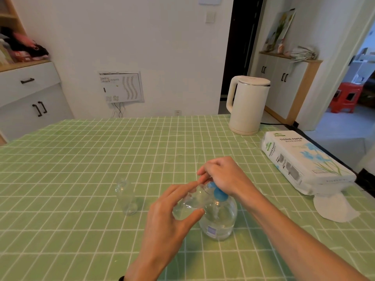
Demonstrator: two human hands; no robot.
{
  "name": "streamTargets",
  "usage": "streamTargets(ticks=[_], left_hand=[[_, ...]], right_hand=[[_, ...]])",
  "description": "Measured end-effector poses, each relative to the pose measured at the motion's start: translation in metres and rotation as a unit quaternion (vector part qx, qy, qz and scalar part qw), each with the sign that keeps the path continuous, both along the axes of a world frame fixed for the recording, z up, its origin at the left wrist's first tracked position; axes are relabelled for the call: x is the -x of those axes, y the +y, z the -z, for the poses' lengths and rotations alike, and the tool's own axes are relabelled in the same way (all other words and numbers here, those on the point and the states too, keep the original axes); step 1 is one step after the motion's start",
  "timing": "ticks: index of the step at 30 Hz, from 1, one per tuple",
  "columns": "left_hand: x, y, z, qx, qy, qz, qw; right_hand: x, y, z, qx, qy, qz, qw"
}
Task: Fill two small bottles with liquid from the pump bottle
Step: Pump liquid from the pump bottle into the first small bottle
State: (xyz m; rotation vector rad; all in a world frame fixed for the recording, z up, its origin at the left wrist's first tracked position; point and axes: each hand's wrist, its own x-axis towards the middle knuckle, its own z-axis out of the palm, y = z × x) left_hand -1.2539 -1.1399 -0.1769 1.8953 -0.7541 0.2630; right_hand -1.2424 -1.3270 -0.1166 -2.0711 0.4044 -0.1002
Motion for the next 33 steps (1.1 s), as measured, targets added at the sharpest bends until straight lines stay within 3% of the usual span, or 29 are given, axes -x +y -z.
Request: streamTargets(ticks=[9, 16, 24, 33], left_hand=[[0.000, 0.000, -0.005, 0.000, -0.008, -0.003, 1.000], [0.000, -0.002, -0.001, 0.008, 0.001, -0.006, 1.000], [0.001, -0.002, -0.002, 0.011, -0.003, -0.005, 1.000], [-0.001, -0.001, -0.004, 0.015, -0.013, 0.000, 1.000]], right_hand=[[0.000, 0.003, -0.013, 0.076, 0.006, -0.011, 0.997], [-0.001, -0.001, -0.003, 0.010, -0.003, 0.003, 1.000], [0.001, 0.000, -0.002, 0.008, 0.000, 0.005, 1.000], [-0.004, 0.002, -0.013, 0.093, 0.015, -0.012, 0.996]])
